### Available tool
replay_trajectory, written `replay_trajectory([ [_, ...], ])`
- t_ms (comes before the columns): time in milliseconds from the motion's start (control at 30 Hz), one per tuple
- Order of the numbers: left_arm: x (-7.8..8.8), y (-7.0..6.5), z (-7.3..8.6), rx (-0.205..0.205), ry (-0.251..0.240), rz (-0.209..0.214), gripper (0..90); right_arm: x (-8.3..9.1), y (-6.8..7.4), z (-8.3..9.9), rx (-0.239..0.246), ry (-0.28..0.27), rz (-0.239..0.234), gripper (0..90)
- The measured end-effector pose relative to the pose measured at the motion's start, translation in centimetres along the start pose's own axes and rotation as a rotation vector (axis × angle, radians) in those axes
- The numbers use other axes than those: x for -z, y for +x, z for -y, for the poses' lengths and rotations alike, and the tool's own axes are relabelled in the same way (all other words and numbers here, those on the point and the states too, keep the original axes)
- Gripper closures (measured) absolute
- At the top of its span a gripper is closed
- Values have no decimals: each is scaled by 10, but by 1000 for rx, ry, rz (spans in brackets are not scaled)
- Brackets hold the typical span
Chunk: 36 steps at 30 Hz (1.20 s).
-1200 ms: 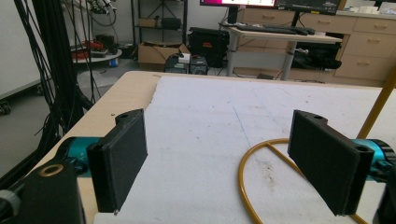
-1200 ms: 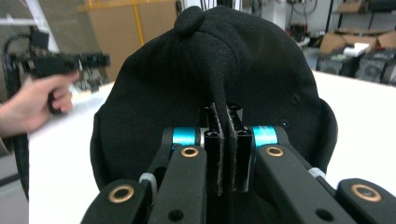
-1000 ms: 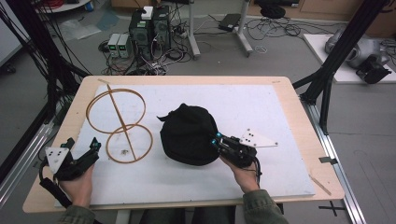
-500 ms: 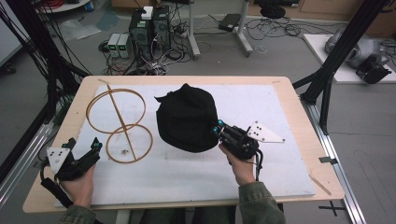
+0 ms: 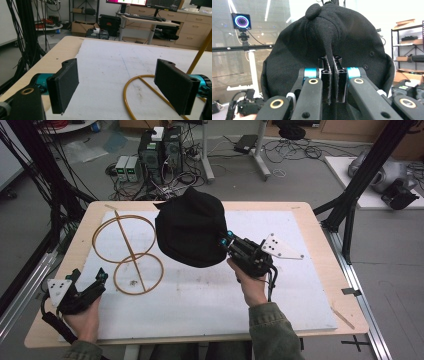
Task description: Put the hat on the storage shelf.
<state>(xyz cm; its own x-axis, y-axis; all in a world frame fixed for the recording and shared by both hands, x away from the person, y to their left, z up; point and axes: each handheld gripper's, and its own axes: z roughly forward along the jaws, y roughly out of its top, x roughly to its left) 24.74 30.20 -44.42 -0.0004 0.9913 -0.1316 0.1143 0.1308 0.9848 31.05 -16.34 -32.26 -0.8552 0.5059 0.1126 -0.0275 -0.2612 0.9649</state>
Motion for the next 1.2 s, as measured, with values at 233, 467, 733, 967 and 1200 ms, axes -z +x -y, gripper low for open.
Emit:
replay_trajectory([
  [233,0,-4,0,-6,4,15,199,-23,4,-8,-15,-18,-31,876],
  [467,0,-4,1,-15,1,17,199,-46,8,-10,-27,-10,-50,875],
  [733,1,-4,0,-8,-1,22,199,-95,24,-17,-21,3,-103,875],
  [967,2,-1,-1,4,-4,15,199,-131,38,-17,-1,40,-137,875],
  [1200,1,3,0,20,-8,15,199,-160,42,-13,6,78,-157,875],
])
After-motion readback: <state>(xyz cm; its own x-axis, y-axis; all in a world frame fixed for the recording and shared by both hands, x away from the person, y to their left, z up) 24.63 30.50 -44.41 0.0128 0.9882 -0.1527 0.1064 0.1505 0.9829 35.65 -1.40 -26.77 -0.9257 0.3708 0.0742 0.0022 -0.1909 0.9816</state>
